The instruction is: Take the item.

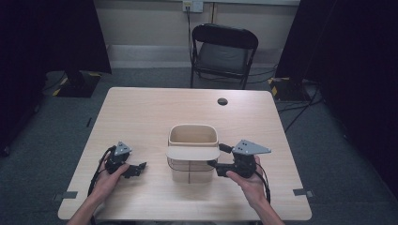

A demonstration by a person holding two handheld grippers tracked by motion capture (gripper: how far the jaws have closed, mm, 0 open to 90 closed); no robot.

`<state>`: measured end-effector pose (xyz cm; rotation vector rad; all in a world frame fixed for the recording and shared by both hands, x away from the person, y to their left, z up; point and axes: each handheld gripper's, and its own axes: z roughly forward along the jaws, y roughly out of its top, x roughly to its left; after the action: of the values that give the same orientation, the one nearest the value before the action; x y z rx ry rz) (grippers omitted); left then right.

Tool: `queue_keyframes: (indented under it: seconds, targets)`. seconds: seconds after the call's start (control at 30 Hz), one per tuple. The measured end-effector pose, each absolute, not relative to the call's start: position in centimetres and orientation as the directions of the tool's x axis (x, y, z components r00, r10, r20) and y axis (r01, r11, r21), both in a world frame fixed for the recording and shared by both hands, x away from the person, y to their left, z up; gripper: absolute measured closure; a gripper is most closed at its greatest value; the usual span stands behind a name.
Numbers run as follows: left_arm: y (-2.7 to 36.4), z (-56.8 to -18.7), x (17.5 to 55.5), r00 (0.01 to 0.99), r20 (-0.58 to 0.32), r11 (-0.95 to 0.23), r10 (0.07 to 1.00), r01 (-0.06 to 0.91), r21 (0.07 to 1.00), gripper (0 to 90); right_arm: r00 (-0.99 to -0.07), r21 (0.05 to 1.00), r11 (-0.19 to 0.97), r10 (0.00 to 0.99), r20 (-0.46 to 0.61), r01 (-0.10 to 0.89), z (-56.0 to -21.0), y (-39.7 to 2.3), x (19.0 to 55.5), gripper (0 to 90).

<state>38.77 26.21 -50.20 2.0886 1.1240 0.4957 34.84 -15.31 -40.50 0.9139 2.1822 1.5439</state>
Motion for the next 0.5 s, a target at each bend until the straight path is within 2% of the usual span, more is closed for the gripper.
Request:
queue_keyframes:
  seconds: [0.5]
  targets:
    - [26.19, -50.21, 38.76, 0.548, 0.003, -0.374, 0.836, 0.567, 0.734, 10.3, -0.741, 0.927, 0.203, 0.663, 0.107, 0.315, -40.19, -15.27, 35.06, 29.4]
